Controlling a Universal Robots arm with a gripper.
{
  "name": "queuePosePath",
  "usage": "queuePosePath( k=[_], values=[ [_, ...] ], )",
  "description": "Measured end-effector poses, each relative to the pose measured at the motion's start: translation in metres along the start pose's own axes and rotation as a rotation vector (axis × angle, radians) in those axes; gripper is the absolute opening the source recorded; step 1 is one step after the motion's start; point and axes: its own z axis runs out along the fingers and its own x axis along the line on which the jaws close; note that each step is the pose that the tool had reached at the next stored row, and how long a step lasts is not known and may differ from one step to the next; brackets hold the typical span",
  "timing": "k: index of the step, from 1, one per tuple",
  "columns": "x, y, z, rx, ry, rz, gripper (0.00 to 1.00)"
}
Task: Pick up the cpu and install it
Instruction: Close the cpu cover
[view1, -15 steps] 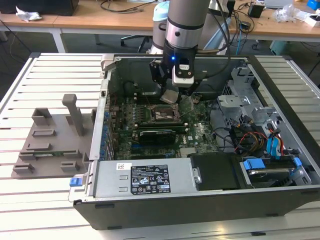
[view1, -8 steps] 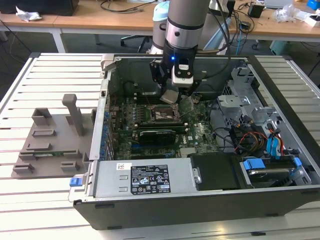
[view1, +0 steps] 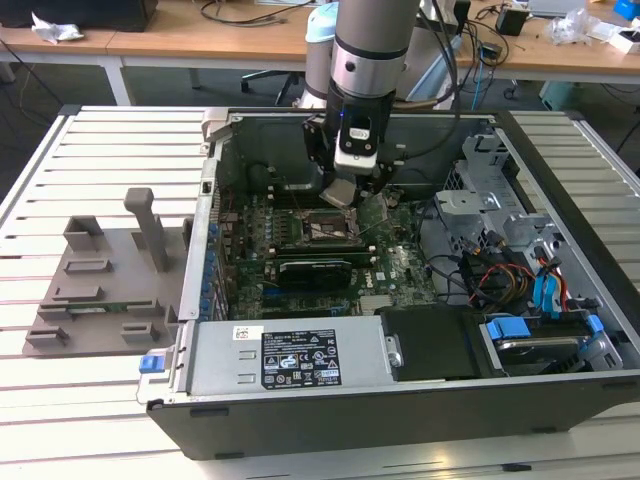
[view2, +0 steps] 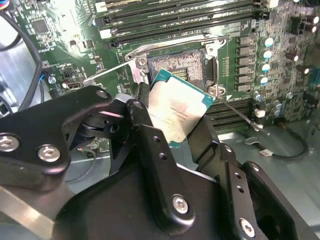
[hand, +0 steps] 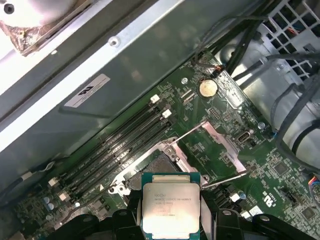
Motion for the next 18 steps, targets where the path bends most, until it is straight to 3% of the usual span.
queuePosePath(
  k=[8,18],
  values=[
    [0.0,0.0,0.0001,-0.0067,-0.0026,0.132,0.55],
    [0.0,0.0,0.0002,-0.0112,-0.0042,0.219,0.55]
  ],
)
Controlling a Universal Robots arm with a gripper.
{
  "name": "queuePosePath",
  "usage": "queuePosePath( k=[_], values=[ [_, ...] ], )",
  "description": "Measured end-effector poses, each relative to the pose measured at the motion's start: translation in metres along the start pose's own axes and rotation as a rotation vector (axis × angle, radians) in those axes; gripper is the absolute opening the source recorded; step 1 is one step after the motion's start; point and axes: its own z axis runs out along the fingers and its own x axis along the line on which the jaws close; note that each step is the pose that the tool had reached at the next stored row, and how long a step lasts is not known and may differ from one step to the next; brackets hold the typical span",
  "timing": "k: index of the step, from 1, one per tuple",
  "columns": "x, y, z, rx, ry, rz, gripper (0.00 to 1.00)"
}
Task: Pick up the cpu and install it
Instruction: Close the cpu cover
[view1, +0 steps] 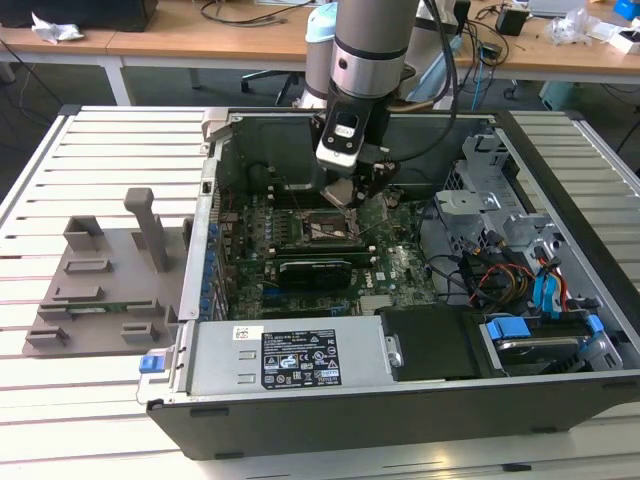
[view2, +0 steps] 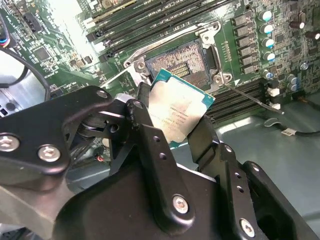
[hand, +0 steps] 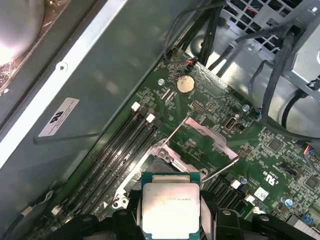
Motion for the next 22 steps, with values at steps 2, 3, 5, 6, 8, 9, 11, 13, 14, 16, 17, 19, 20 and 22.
queuePosePath(
  k=[2,3,5,6,8,9,11,13,14,16,17,19,20,22],
  values=[
    [0.0,0.0,0.0,-0.0012,-0.0004,0.024,0.55],
    [0.0,0.0,0.0,-0.0016,-0.0007,0.032,0.55],
    [0.0,0.0,0.0,-0.0024,-0.001,0.049,0.55],
    [0.0,0.0,0.0,-0.0028,-0.0011,0.055,0.55],
    [0.0,0.0,0.0,-0.0036,-0.0015,0.073,0.55],
    [0.0,0.0,0.0,-0.0042,-0.0016,0.082,0.55],
    [0.0,0.0,0.0,-0.0048,-0.0019,0.094,0.55],
    [0.0,0.0,0.0,-0.0058,-0.0022,0.113,0.55],
    [0.0,0.0,0.0,-0.006,-0.0023,0.119,0.55],
    [0.0,0.0,0.0,-0.0067,-0.0025,0.131,0.55],
    [0.0,0.0,0.0,-0.0071,-0.0027,0.138,0.55],
    [0.0,0.0,0.0,-0.0076,-0.003,0.15,0.55],
    [0.0,0.0,0.0,-0.0079,-0.0031,0.155,0.55],
    [0.0,0.0,0.0,-0.0085,-0.0033,0.167,0.55]
  ],
)
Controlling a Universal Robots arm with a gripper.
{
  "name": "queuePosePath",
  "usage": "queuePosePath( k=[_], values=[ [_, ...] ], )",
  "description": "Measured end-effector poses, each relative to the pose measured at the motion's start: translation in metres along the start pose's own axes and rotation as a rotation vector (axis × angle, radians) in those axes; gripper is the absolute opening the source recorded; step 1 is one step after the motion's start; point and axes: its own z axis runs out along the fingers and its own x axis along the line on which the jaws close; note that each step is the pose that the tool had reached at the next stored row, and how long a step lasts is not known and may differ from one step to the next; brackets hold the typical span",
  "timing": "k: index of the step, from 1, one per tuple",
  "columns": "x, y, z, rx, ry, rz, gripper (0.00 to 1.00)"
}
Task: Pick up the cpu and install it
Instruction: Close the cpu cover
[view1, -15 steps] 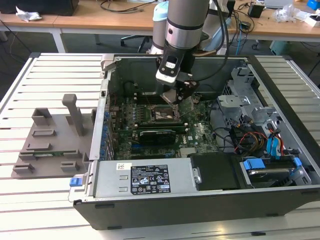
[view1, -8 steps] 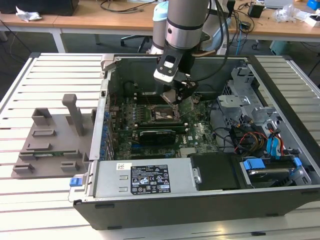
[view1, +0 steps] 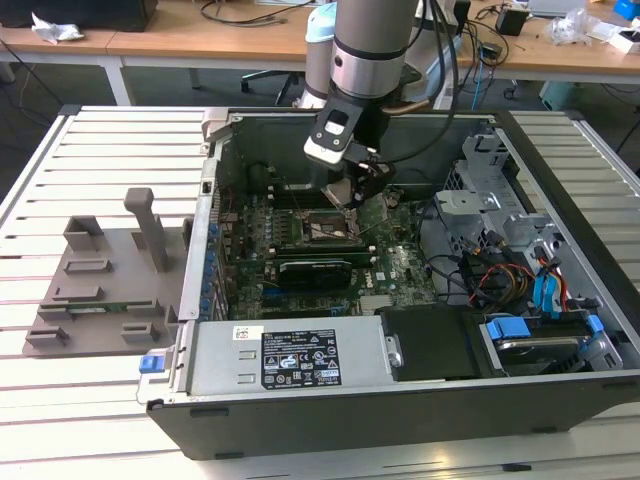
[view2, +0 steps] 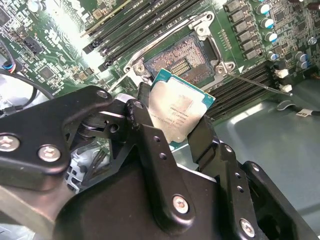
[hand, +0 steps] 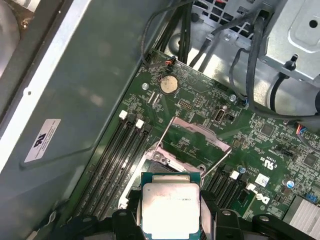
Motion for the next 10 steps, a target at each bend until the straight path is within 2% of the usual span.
queuePosePath(
  k=[10],
  values=[
    [0.0,0.0,0.0,-0.003,-0.0012,0.06,0.55]
  ],
)
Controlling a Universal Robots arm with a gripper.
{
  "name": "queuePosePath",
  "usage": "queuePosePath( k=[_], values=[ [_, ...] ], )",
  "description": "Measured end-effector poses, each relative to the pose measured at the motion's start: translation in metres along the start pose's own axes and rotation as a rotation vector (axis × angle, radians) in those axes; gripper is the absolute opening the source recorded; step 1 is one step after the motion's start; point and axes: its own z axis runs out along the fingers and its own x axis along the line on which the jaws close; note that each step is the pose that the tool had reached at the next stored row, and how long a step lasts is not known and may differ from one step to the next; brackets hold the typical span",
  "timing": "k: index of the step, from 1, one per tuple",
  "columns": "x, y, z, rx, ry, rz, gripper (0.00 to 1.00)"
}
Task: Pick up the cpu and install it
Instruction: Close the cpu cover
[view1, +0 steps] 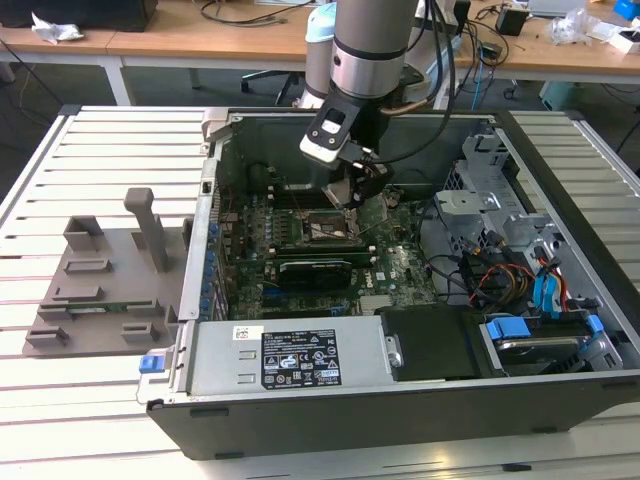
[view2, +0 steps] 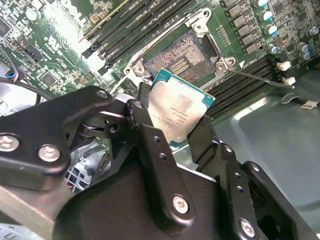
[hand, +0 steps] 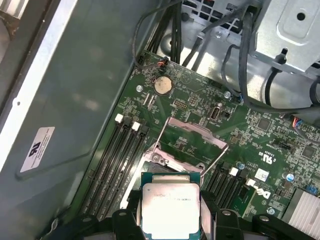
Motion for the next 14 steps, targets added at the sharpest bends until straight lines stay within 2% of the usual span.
queuePosePath(
  k=[14],
  values=[
    [0.0,0.0,0.0,-0.005,-0.0019,0.098,0.55]
  ],
)
